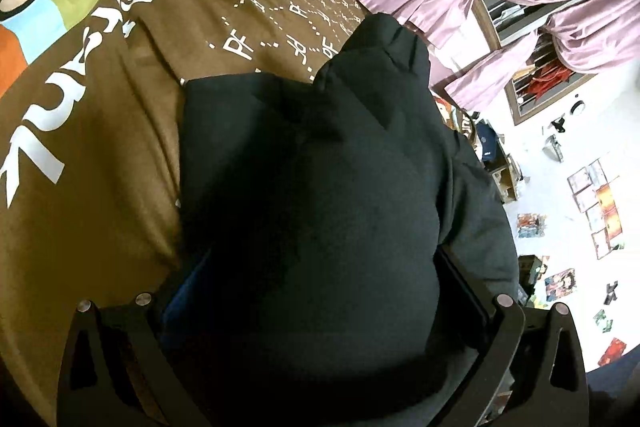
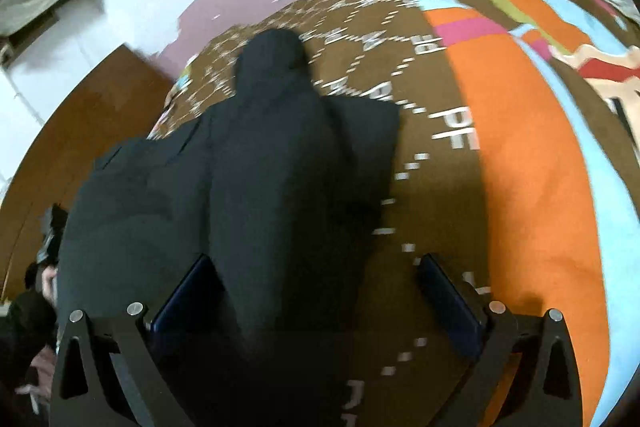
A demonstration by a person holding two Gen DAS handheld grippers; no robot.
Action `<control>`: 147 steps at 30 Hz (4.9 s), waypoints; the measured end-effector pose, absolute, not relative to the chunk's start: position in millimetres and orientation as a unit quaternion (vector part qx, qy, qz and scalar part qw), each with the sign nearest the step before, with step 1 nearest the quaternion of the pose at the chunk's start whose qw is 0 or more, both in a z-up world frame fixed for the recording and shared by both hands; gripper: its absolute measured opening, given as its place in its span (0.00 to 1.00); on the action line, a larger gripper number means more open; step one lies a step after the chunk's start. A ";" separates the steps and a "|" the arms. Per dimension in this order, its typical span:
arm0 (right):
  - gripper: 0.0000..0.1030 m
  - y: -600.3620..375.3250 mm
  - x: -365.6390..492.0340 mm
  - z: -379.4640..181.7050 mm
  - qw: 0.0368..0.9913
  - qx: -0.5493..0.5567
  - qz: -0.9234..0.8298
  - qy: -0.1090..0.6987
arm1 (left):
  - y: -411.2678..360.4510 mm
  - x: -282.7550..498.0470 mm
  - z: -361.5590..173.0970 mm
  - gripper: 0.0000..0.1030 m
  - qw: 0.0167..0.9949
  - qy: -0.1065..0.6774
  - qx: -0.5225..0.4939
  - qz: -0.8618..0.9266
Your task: Fold large clothes
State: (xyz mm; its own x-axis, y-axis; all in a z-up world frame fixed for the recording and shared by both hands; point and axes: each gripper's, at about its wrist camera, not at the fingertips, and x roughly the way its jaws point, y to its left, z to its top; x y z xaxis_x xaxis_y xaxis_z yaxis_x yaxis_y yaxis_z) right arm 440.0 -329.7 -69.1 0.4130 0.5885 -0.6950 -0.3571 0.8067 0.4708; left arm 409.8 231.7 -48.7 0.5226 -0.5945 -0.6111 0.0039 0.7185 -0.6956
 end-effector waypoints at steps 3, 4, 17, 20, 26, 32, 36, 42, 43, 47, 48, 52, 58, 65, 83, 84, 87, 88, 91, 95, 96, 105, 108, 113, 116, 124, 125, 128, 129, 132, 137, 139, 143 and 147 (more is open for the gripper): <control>1.00 -312.5 444.9 -67.9 0.797 0.136 0.347 0.475 | 233.7 408.5 -48.2 0.99 0.810 0.451 -0.325 -0.188; 1.00 -306.0 446.4 -68.4 0.788 0.135 0.357 0.483 | 235.6 408.0 -48.6 0.99 0.809 0.450 -0.327 -0.190; 1.00 -300.5 458.1 -82.4 0.768 0.143 0.345 0.520 | 223.9 404.2 -48.2 0.99 0.801 0.465 -0.321 -0.199; 1.00 -302.8 455.2 -80.2 0.774 0.136 0.332 0.522 | 221.4 409.3 -43.0 0.98 0.792 0.479 -0.323 -0.197; 0.81 -298.2 441.8 -73.4 0.789 0.124 0.307 0.517 | 215.1 407.1 -30.8 0.97 0.793 0.476 -0.314 -0.212; 0.49 -290.0 427.9 -60.8 0.804 0.121 0.285 0.508 | 186.7 394.5 -7.1 0.82 0.826 0.467 -0.231 -0.215; 0.28 -294.0 417.1 -44.0 0.817 0.135 0.288 0.481 | 187.5 381.7 -4.0 0.52 0.838 0.456 -0.240 -0.177; 0.18 -304.1 407.8 -3.4 0.827 0.174 0.311 0.434 | 168.0 363.0 19.3 0.26 0.871 0.419 -0.218 -0.137; 0.17 -305.4 405.3 5.5 0.833 0.170 0.313 0.424 | 164.0 360.4 25.6 0.25 0.877 0.408 -0.214 -0.138; 0.17 -316.3 399.6 39.5 0.853 0.163 0.313 0.385 | 138.7 359.2 49.1 0.20 0.889 0.369 -0.218 -0.161; 0.17 -320.4 399.8 47.9 0.858 0.163 0.310 0.376 | 131.4 362.5 55.0 0.19 0.890 0.362 -0.219 -0.167; 0.18 -342.3 404.5 58.5 0.867 0.189 0.292 0.358 | 113.0 366.9 71.8 0.19 0.895 0.333 -0.227 -0.191; 0.18 -357.0 406.8 32.8 0.865 0.187 0.252 0.392 | 94.8 382.5 67.4 0.19 0.890 0.333 -0.231 -0.211; 0.27 -375.1 411.6 0.4 0.863 0.191 0.213 0.416 | 88.0 399.0 4.7 0.19 0.866 0.405 -0.234 -0.176; 1.00 -370.6 381.8 11.1 0.906 0.130 0.067 0.397 | 81.8 390.0 -0.7 0.92 0.886 0.431 -0.171 -0.025; 1.00 -369.2 378.1 13.9 0.910 0.124 0.062 0.390 | 79.3 387.8 0.7 0.94 0.889 0.429 -0.159 -0.018; 1.00 -363.3 364.0 25.0 0.923 0.109 0.055 0.366 | 71.4 377.4 10.0 0.95 0.903 0.408 -0.133 -0.002; 1.00 -360.8 358.7 29.7 0.925 0.110 0.060 0.358 | 67.9 372.7 14.4 0.95 0.908 0.398 -0.127 0.002; 1.00 -354.0 345.5 42.5 0.928 0.125 0.087 0.341 | 56.8 362.2 29.5 0.97 0.919 0.379 -0.109 0.013; 1.00 -336.3 328.1 60.1 0.933 0.117 0.110 0.322 | 38.0 345.7 53.8 0.97 0.934 0.346 -0.085 0.007; 1.00 -332.8 323.3 64.5 0.935 0.113 0.115 0.317 | 33.2 341.1 59.4 0.97 0.938 0.339 -0.080 0.004; 1.00 -315.1 282.2 93.4 0.939 0.098 0.161 0.287 | 6.8 307.2 98.1 0.98 0.950 0.304 -0.068 -0.014; 1.00 -313.5 268.2 100.7 0.941 0.093 0.171 0.277 | 3.0 295.0 107.1 0.98 0.952 0.299 -0.072 -0.013; 1.00 -311.2 243.8 108.7 0.946 0.087 0.178 0.256 | -9.0 273.8 119.1 0.98 0.954 0.290 -0.068 -0.019; 1.00 -310.3 230.9 112.2 0.949 0.080 0.179 0.247 | -17.6 261.4 124.9 0.98 0.958 0.280 -0.062 -0.027; 1.00 -312.4 191.4 119.5 0.959 0.078 0.169 0.215 | -43.6 223.2 138.1 0.98 0.969 0.239 -0.022 -0.055; 1.00 -311.9 188.3 118.6 0.959 0.075 0.167 0.217 | -43.5 218.2 137.7 0.98 0.970 0.235 -0.019 -0.056; 1.00 -307.5 171.7 112.5 0.961 0.064 0.167 0.212 | -46.2 202.3 137.0 0.98 0.973 0.224 -0.006 -0.051; 1.00 -306.3 165.4 110.2 0.961 0.063 0.173 0.208 | -47.1 195.2 136.1 0.98 0.975 0.217 0.005 -0.038; 1.00 -301.0 149.0 102.2 0.963 0.054 0.169 0.203 | -50.5 170.1 131.5 0.98 0.984 0.176 0.035 -0.012; 1.00 -289.6 137.7 92.5 0.972 0.012 0.125 0.201 | -45.5 146.5 112.1 0.98 0.988 0.147 0.038 -0.023; 1.00 -284.2 136.4 86.8 0.971 0.006 0.114 0.209 | -42.7 143.8 104.8 0.98 0.989 0.144 0.027 -0.020; 1.00 -279.3 129.0 73.1 0.970 0.027 0.135 0.200 | -40.9 142.2 88.8 0.98 0.983 0.177 0.024 -0.039; 1.00 -264.3 115.0 55.0 0.973 -0.006 0.135 0.186 | -42.9 132.2 74.5 0.98 0.983 0.178 0.035 -0.027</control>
